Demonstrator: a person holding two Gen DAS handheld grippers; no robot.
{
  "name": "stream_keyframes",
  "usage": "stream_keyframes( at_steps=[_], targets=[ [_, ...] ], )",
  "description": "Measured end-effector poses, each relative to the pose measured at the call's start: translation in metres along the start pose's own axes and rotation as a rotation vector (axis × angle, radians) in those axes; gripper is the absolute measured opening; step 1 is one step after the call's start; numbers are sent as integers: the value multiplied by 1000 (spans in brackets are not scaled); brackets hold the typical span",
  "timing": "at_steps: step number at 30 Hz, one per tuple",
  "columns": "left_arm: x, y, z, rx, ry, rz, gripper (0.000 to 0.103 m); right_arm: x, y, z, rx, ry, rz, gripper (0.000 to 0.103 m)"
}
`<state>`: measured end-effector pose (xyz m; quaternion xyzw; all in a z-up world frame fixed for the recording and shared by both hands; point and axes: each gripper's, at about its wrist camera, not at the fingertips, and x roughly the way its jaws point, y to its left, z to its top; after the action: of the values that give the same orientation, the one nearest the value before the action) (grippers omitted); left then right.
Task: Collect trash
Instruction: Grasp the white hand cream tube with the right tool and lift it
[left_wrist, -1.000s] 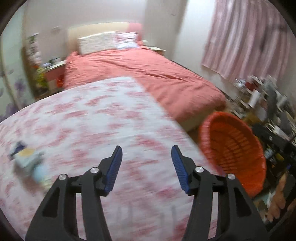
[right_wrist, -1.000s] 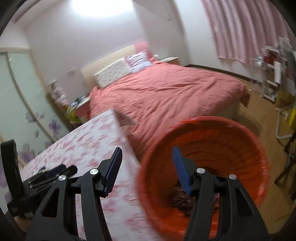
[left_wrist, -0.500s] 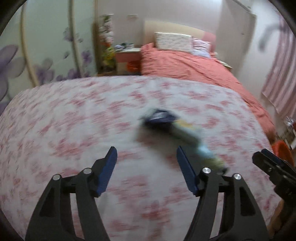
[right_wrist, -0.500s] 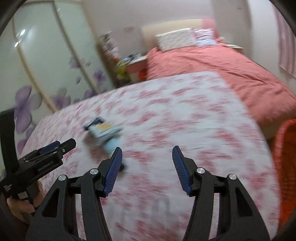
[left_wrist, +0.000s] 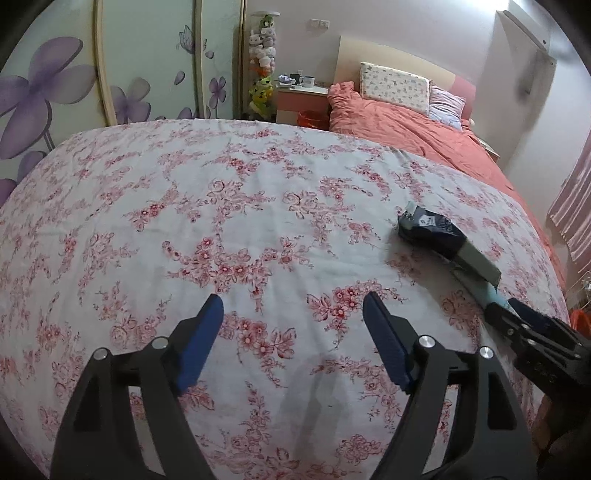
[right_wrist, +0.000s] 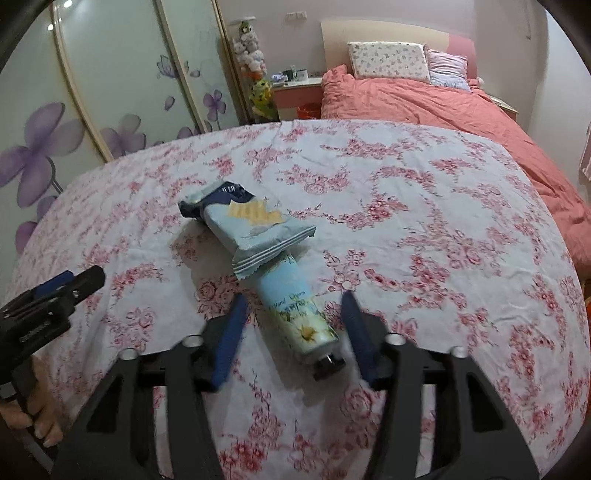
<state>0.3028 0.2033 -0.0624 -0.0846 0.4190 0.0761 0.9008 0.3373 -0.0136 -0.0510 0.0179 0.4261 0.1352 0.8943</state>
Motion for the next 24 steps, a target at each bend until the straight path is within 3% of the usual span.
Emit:
stream_keyframes(
  at_steps=[2, 3, 10, 16, 20, 24],
  targets=[
    [1, -2, 0, 4, -1, -3, 77, 1, 3, -1, -23, -1, -8, 30],
    [0, -4, 0, 6, -2, -6, 77, -1, 2, -4, -26, 1, -8, 29],
    [-4, -34, -2, 37, -10, -54, 77, -29, -33, -30, 5, 0, -64, 28],
    [-2, -76, 4, 71, -12, -126, 81, -49, -102, -41, 193, -36, -220, 28],
    [7, -103, 11, 31, 17, -186, 84, -53, -120, -45, 253, -48, -214, 29],
    [25, -138, 15, 49, 45, -156, 88, -53, -126, -45, 265, -52, -195, 29]
  ],
)
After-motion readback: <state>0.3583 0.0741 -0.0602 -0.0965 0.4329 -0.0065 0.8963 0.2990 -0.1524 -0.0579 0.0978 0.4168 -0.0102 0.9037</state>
